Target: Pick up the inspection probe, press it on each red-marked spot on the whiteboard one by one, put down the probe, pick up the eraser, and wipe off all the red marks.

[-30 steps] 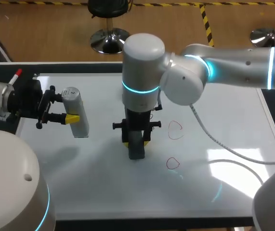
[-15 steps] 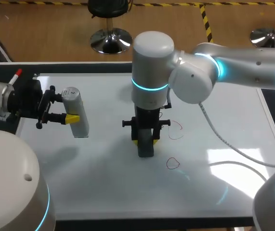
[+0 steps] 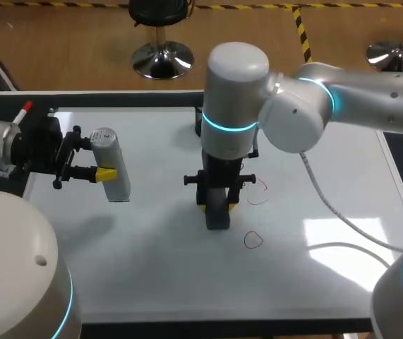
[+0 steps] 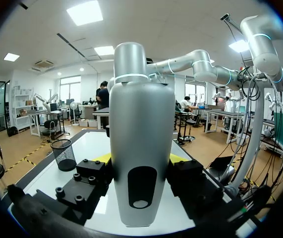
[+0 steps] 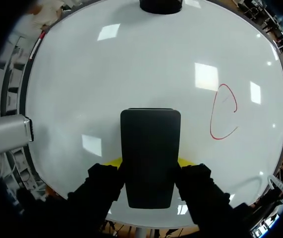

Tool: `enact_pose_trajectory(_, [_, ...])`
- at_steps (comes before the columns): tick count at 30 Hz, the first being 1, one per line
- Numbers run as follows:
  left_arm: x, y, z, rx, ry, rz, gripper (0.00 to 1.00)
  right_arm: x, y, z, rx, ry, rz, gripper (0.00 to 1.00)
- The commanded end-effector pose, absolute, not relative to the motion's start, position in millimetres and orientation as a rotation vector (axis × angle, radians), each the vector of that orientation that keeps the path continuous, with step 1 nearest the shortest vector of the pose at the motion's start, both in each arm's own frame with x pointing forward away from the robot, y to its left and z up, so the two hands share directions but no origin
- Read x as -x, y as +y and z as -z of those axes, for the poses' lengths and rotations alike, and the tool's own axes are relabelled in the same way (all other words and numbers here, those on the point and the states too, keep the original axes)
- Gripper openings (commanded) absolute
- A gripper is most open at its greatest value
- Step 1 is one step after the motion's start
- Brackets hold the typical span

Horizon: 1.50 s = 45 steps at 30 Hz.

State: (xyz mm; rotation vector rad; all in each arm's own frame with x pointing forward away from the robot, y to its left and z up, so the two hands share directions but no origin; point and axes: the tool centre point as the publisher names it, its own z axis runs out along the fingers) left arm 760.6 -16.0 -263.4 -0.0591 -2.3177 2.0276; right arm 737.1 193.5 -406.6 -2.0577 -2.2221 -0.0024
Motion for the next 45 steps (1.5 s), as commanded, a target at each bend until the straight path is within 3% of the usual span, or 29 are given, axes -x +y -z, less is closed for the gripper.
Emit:
enact_pose_trajectory(1, [-760.5, -15.4, 263.0, 0.061, -2.316, -2.031, 0.00, -735.2, 183.9, 395.3, 2.056, -2.233, 0.011, 0.00])
enact_pose_trajectory(45, [-760.5, -15.4, 263.0, 0.061, -2.316, -2.031, 0.00, -715.1, 58.0, 361.6, 2.159, -2.296, 0.025, 0.00])
